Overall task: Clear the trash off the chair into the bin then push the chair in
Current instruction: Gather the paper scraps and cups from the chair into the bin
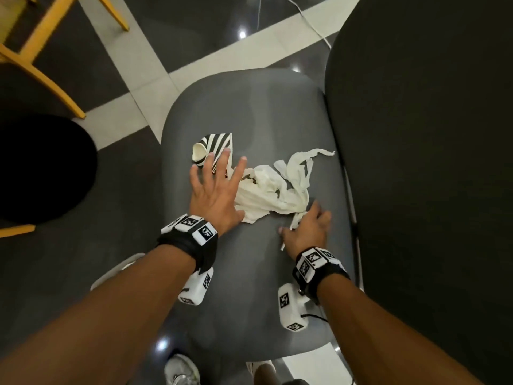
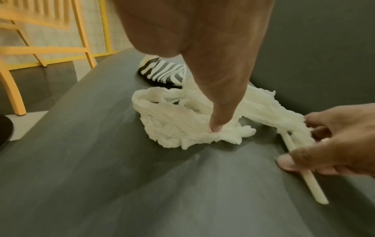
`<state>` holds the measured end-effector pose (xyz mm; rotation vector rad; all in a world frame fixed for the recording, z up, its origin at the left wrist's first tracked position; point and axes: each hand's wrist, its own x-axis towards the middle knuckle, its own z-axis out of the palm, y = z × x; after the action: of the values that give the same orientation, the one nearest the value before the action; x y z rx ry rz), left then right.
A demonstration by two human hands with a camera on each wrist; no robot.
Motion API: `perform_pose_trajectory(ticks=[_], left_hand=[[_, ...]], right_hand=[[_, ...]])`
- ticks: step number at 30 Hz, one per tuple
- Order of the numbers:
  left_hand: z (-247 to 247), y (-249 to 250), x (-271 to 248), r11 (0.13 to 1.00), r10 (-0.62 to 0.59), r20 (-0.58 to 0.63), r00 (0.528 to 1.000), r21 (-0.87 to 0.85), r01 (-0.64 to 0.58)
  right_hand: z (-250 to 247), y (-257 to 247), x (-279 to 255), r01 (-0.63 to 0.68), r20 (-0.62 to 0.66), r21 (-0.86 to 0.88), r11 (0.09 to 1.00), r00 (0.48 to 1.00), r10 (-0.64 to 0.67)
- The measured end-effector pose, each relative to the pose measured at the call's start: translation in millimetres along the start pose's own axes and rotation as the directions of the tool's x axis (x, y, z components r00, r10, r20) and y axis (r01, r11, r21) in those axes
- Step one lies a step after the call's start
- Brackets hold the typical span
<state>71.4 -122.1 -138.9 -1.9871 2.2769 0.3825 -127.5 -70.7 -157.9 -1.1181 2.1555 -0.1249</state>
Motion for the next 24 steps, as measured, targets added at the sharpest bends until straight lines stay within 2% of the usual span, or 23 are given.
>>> perform_pose_trajectory(ticks=[5, 7, 9, 12, 14, 16, 17, 18, 19, 21, 24], left_hand=[[-14, -18, 36, 0.990, -0.123, 0.109, 0.986, -0.058, 0.130], [-15, -25, 46, 0.982, -0.156, 0.197, 0.968, -0.073, 0.173], [-14, -28, 48, 0.979, -0.148, 0.256, 0.955, -0.097, 0.177], [-11, -24, 41, 0.959, -0.092, 0.190, 0.977, -0.248, 0.139], [-6, -12, 33, 0.935, -0.055, 0.154, 0.987, -0.339, 0.105], [4, 1, 23, 0.907, -0.042, 0.124, 0.991, -0.412, 0.090], [9, 7, 18, 0.880, -0.049, 0.110, 0.993, -0.465, 0.095], [14, 12, 12, 0.841, -0.072, 0.098, 0.993, -0.529, 0.113], [19, 15, 6, 0.793, -0.102, 0.088, 0.991, -0.594, 0.134], [26, 15, -3, 0.673, -0.175, 0.107, 0.979, -0.712, 0.199], [32, 6, -15, 0.494, -0.245, 0.134, 0.960, -0.835, 0.242]], right_hand=[[-21, -20, 23, 0.040, -0.076, 0.208, 0.977, 0.997, -0.025], [-30, -32, 35, 0.098, -0.078, 0.205, 0.974, 0.994, -0.083], [-34, -45, 51, 0.168, -0.020, 0.186, 0.968, 0.986, -0.167], [-33, -69, 70, 0.173, 0.116, 0.168, 0.970, 0.974, -0.194], [-26, -84, 64, 0.164, 0.133, 0.105, 0.981, 0.975, -0.177], [-12, -94, 41, 0.283, 0.152, 0.083, 0.956, 0.944, -0.293], [-3, -95, 29, 0.351, 0.166, 0.131, 0.927, 0.914, -0.370], [6, -94, 18, 0.367, 0.171, 0.203, 0.908, 0.900, -0.401], [14, -93, 10, 0.343, 0.152, 0.273, 0.899, 0.907, -0.392], [27, -94, 1, 0.241, 0.092, 0.388, 0.890, 0.950, -0.298], [42, -104, -12, 0.108, 0.115, 0.520, 0.847, 0.974, -0.195]])
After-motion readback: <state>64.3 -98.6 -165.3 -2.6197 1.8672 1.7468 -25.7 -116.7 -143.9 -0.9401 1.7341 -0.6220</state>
